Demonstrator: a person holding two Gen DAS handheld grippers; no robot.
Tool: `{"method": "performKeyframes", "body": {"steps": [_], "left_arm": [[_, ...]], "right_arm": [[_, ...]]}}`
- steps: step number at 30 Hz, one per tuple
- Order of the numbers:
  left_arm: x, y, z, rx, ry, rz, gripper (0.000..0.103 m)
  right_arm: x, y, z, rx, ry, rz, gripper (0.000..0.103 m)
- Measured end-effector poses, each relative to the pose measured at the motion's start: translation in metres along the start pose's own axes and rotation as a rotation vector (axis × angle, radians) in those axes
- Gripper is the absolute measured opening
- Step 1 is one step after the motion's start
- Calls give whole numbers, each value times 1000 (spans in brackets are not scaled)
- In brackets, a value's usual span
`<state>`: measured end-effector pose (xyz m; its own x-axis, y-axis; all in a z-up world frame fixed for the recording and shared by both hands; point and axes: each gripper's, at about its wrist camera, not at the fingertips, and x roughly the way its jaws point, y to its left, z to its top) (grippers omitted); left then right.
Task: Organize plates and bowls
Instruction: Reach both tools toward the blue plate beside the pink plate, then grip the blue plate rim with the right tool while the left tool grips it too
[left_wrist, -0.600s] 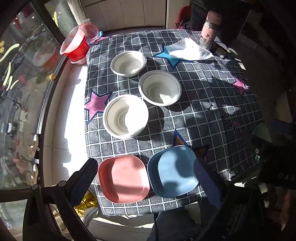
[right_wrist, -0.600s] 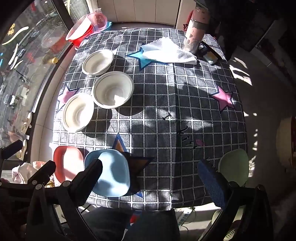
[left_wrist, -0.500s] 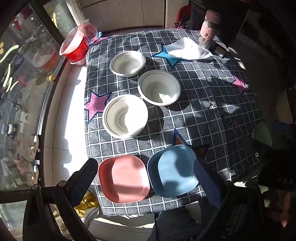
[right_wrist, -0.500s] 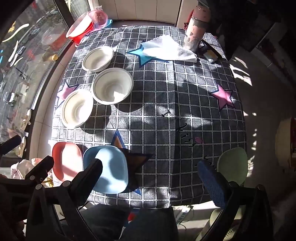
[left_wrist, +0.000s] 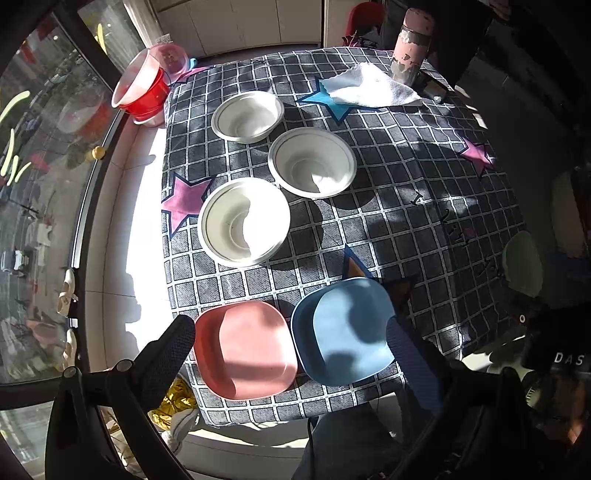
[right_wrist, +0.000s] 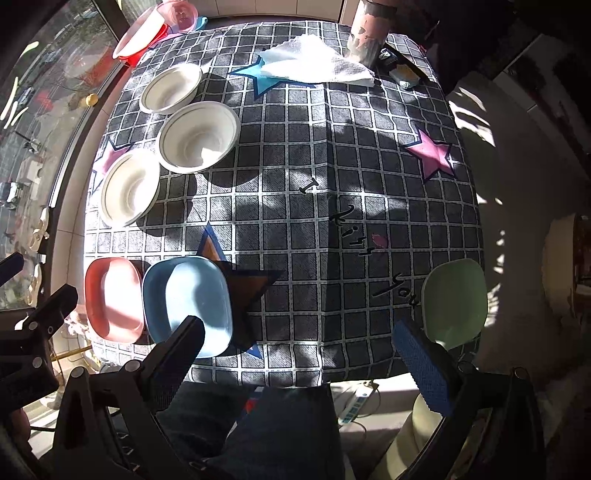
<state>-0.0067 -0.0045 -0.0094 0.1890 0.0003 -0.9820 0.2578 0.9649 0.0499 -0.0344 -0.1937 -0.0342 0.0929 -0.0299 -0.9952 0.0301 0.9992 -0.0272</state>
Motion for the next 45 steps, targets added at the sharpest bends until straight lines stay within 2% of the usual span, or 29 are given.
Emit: {"method": "performKeyframes", "body": {"steps": [10,13,18,20,22,28,31,32,36,41,45], "left_arm": [[11,-1,-5,9,11,0,103],[16,-1,-6,12,49,-7,103],[39,7,-11,7,67,16,103],[56,15,-15,-10,103,39,103],[73,21,-22,-26,151,48,103],[98,24,-41,-54,221,75,103],[107,17,-43,-56,236,40,103],[112,12,-41,-56,242,14,103],[129,-6,-34,-34,270,-6,103],[144,-48,-16,35,251,-62,103],[155,-80,-5,69,247,-95,103]], "right_arm": [[14,-12,-17,-10,102,-23,103],[27,-15,-23,-32,146,-36,103],[67,-5,-24,-42,217,36,103],[89,3,-20,-46,228,50,103],[111,11,-15,-58,244,43,103],[168,39,0,-95,245,36,103],[186,42,1,-108,247,-4,103],[190,39,0,-96,254,-10,103],[190,10,-8,-23,264,-47,103],[188,-39,-21,52,274,-98,103],[182,-71,-34,113,303,-40,103]]}}
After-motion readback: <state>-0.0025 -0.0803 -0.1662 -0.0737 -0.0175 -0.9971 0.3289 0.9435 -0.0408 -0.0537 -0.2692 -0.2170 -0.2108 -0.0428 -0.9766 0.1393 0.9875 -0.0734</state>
